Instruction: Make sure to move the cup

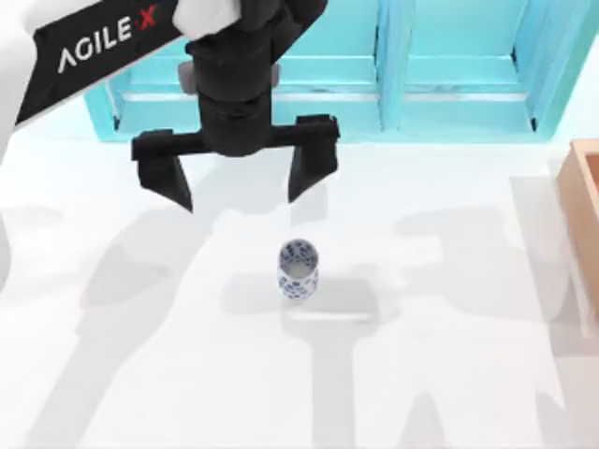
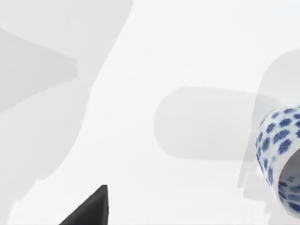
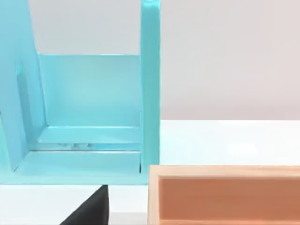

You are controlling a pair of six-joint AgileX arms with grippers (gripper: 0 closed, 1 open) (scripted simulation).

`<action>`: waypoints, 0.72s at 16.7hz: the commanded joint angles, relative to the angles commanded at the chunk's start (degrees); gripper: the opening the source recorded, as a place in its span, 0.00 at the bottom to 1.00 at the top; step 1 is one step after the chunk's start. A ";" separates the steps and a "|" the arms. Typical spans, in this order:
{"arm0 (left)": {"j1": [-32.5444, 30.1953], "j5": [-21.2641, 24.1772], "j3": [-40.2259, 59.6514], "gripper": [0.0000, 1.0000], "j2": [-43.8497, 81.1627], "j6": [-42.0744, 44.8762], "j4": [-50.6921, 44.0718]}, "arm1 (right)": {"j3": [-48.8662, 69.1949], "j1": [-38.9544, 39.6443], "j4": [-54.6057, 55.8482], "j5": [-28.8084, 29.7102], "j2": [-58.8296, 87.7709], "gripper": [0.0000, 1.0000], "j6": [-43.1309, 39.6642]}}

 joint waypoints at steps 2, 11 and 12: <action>-3.60 1.01 5.74 1.00 3.33 -0.34 -2.82 | 0.00 0.00 0.00 0.00 0.00 1.00 0.00; -8.33 2.39 12.66 1.00 6.88 -0.33 -5.82 | 0.00 0.00 0.00 0.00 0.00 1.00 0.00; -8.09 2.33 12.54 1.00 6.70 -0.32 -5.71 | 0.00 0.00 0.00 0.00 0.00 1.00 0.00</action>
